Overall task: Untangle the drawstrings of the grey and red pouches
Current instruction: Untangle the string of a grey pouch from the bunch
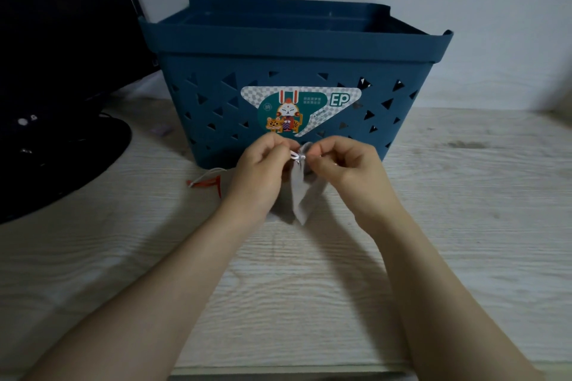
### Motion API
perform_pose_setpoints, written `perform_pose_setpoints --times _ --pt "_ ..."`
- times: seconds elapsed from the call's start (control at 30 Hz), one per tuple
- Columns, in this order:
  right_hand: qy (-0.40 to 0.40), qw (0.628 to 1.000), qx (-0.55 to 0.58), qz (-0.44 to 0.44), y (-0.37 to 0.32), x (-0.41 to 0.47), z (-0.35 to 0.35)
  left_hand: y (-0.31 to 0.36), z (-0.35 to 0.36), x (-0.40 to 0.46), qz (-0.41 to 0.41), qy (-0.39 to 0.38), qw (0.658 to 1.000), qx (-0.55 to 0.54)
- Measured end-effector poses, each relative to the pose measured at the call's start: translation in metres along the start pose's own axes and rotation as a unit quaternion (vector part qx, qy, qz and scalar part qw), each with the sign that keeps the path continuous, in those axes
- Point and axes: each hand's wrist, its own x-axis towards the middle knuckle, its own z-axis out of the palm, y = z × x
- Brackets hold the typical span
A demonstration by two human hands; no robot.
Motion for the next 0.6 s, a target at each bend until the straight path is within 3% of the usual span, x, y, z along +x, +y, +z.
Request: perform_pose_setpoints --times 0.13,0.3,0.6 --pt "0.018 0.999 -0.025 -0.015 0.002 0.001 0.002 0.001 -0.002 -0.001 -0.018 -0.018 0.999 -0.03" --pt "0.032 0.997 -0.074 -0.015 0.007 0.003 0.001 -0.002 -0.003 -0.002 0.004 -0.017 0.997 0.079" --pt "0.045 0.993 -0.104 -0.026 0.011 0.003 0.002 0.002 -0.002 -0.005 0.041 -0.015 0.993 0.112"
